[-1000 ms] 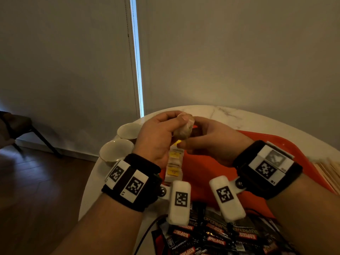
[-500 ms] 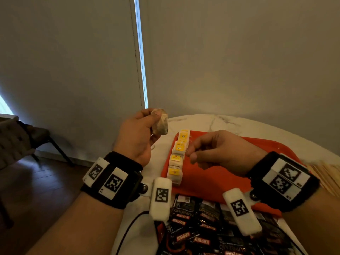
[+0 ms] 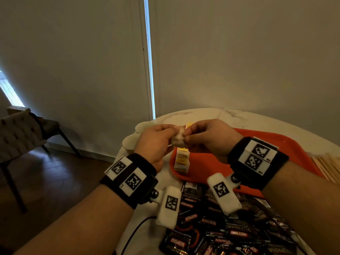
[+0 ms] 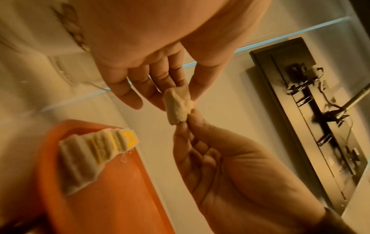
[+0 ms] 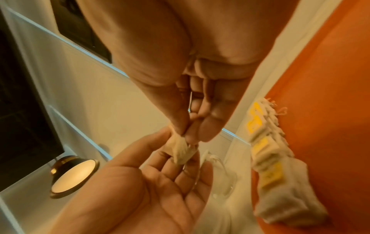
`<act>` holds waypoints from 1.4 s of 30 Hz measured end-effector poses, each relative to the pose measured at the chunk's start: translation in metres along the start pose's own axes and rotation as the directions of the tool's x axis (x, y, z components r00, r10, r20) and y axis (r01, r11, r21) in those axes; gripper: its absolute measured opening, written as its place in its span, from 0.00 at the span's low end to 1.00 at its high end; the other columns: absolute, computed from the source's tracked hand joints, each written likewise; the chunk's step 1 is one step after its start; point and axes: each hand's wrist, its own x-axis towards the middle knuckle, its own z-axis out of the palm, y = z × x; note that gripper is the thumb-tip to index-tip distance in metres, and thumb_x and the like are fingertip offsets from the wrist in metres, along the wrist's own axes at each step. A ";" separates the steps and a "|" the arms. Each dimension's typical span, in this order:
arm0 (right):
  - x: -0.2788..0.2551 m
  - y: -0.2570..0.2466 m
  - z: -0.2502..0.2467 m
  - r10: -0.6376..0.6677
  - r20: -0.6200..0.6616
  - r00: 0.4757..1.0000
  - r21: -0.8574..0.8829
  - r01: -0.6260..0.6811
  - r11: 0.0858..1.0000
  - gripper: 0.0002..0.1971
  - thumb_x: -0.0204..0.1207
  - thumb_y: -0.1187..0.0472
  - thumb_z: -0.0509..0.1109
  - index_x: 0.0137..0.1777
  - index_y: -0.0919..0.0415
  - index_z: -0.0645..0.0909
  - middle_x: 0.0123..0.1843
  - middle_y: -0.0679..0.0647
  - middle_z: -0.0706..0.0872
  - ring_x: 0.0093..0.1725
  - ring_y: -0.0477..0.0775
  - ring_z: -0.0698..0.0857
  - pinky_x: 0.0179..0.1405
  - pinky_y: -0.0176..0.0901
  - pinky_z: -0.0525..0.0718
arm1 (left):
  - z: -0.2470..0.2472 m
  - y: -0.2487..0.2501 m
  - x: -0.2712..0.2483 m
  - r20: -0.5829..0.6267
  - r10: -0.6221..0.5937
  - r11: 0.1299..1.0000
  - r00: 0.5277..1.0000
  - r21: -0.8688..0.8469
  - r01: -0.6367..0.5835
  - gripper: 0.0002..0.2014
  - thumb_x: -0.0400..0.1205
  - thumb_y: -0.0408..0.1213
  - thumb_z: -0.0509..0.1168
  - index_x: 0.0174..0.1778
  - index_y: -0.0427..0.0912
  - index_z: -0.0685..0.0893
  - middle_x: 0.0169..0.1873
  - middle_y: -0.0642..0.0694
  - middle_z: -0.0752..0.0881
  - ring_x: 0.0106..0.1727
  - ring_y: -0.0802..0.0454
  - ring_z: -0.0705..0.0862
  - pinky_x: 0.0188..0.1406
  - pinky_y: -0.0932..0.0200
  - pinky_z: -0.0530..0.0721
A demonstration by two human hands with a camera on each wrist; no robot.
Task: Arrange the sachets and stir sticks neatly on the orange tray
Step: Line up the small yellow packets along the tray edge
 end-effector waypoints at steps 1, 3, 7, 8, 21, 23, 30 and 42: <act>0.001 0.005 0.001 0.053 -0.006 0.999 0.006 -0.053 0.999 0.06 0.75 0.76 0.77 0.45 0.65 0.88 0.40 0.62 0.91 0.38 0.55 0.91 0.39 0.46 0.90 | -0.002 -0.002 -0.002 0.006 -0.017 1.000 1.000 0.004 0.017 0.04 0.86 0.33 0.69 0.51 0.42 0.89 0.42 0.46 0.93 0.45 0.51 0.90 0.45 0.56 0.85; 0.001 0.015 0.001 0.165 -0.017 0.986 0.005 -0.165 0.986 0.07 0.74 0.77 0.76 0.44 0.65 0.88 0.40 0.62 0.91 0.38 0.56 0.92 0.38 0.48 0.91 | -0.006 -0.005 -0.004 0.007 -0.037 0.999 0.999 0.026 0.037 0.04 0.87 0.34 0.68 0.51 0.42 0.88 0.37 0.51 0.92 0.42 0.54 0.91 0.43 0.56 0.84; 0.000 0.029 0.003 0.315 -0.011 0.949 0.037 -0.315 0.949 0.07 0.75 0.78 0.74 0.43 0.67 0.88 0.41 0.64 0.92 0.40 0.59 0.92 0.40 0.50 0.91 | -0.010 -0.005 -0.012 0.029 -0.082 0.993 0.996 0.090 0.079 0.06 0.87 0.37 0.69 0.58 0.41 0.84 0.41 0.52 0.90 0.46 0.53 0.90 0.47 0.54 0.83; 0.001 0.030 0.003 0.336 -0.009 0.942 0.058 -0.335 0.940 0.06 0.75 0.78 0.74 0.43 0.67 0.88 0.40 0.64 0.92 0.39 0.59 0.91 0.38 0.49 0.90 | -0.011 -0.006 -0.013 0.029 -0.093 0.990 0.995 0.110 0.090 0.08 0.86 0.37 0.70 0.59 0.40 0.83 0.44 0.51 0.89 0.50 0.52 0.89 0.51 0.52 0.83; 0.008 0.030 0.010 0.399 -0.057 0.915 -0.116 -0.403 0.908 0.04 0.76 0.69 0.78 0.48 0.64 0.93 0.48 0.61 0.94 0.50 0.59 0.92 0.52 0.52 0.91 | -0.011 -0.006 -0.017 0.083 -0.184 0.945 0.979 0.287 0.154 0.14 0.78 0.46 0.75 0.54 0.42 0.90 0.52 0.41 0.94 0.58 0.43 0.92 0.67 0.39 0.87; 0.008 0.029 0.012 0.384 -0.076 0.920 -0.134 -0.391 0.911 0.05 0.75 0.67 0.79 0.50 0.63 0.93 0.48 0.59 0.94 0.51 0.58 0.92 0.53 0.52 0.91 | -0.011 -0.008 -0.014 0.083 -0.198 0.935 0.977 0.315 0.163 0.23 0.69 0.51 0.74 0.57 0.41 0.91 0.55 0.40 0.93 0.60 0.40 0.91 0.69 0.35 0.86; 0.003 0.027 0.017 0.408 -0.066 0.911 -0.224 -0.412 0.883 0.10 0.79 0.59 0.77 0.56 0.64 0.91 0.50 0.56 0.93 0.50 0.57 0.91 0.57 0.52 0.89 | -0.009 -0.008 -0.014 0.065 -0.222 0.917 0.973 0.352 0.185 0.24 0.70 0.50 0.73 0.57 0.38 0.91 0.59 0.35 0.91 0.65 0.36 0.89 0.72 0.34 0.83; -0.002 0.038 0.020 0.475 -0.072 0.877 0.249 -0.445 0.860 0.12 0.85 0.60 0.68 0.66 0.63 0.83 0.58 0.67 0.91 0.58 0.68 0.91 0.64 0.64 0.88 | 0.002 0.004 0.000 0.024 -0.256 0.901 0.966 0.368 0.230 0.05 0.87 0.44 0.68 0.48 0.49 0.81 0.47 0.49 0.87 0.54 0.47 0.89 0.70 0.40 0.85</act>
